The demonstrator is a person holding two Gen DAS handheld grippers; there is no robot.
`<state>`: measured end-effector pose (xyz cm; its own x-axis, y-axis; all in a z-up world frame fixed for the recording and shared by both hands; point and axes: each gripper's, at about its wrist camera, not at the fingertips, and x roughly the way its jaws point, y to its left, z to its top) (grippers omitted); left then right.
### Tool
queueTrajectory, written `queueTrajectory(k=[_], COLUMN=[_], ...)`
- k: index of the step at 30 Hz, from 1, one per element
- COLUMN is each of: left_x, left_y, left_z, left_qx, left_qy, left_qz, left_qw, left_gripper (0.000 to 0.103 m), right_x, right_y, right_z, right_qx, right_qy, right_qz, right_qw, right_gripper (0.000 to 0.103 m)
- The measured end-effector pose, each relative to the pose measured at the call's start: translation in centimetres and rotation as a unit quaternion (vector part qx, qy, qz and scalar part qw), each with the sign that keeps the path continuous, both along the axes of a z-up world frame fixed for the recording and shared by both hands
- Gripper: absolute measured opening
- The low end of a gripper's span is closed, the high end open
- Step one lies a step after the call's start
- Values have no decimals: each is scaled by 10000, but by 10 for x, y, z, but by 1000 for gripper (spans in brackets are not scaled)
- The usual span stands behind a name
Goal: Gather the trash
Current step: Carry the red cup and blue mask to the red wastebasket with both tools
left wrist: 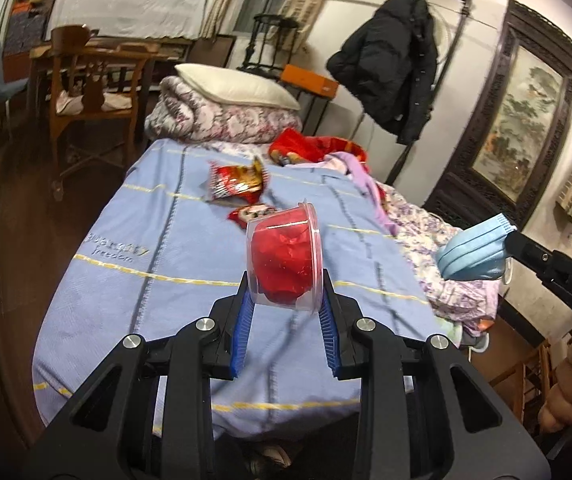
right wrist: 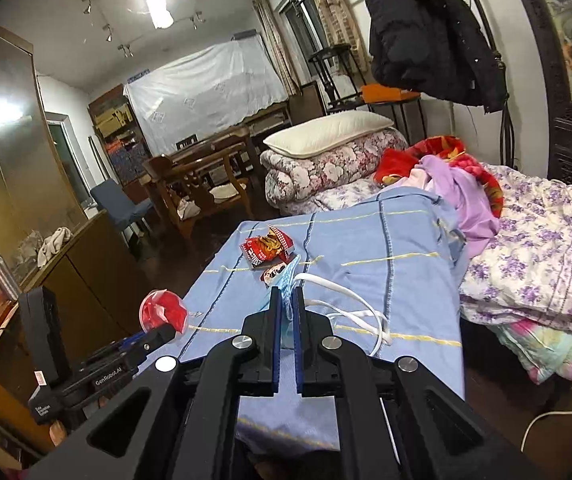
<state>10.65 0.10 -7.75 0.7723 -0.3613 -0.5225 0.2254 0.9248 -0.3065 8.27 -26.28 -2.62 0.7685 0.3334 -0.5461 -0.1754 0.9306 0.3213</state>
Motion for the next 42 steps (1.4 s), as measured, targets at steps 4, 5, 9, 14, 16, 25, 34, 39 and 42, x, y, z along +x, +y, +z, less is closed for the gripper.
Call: queueTrajectory(k=[4,5,9,14,16,25,34,39,42], left_x=[-22,-26,-48,-79,-90,-126,-137,-131,-125], left_y=[-18,-21,-39,-68,-80,-132,-178,-201,-213], left_z=[15,17,26,36,40,50,46,35,29], left_qx=[15,17,19,176,238,405,765,837,886], left_qy=[-174,-203,-337,-545,-611,-616,-599,-408,-295], left_qz=[-186,-225,-421,-709,-842,-1449,-1909,-2114,-2221], left_qw=[9997,9995,9985,9958,9943,9867,9768,9730,9706], left_gripper=[32,32,32,32,32,32,32,32,32], right_x=[-28,-36,-62,-102,-118,-174,-191,-185,-182], right_y=[-17,-21,-35,-56,-64,-100,-141,-169,-183], right_z=[8,11,18,25,27,47,30,6,-14], right_qx=[61,75,111,144,186,-36,-159,-86,-99], right_qy=[-160,-210,-358,-554,-606,-1027,-718,-353,-69], right_qz=[-68,-85,-146,-276,-317,-522,-869,-1086,-1203], right_qw=[9998,9997,9992,9980,9975,9933,9935,9934,9927], right_gripper=[6,6,6,6,6,6,6,6,7])
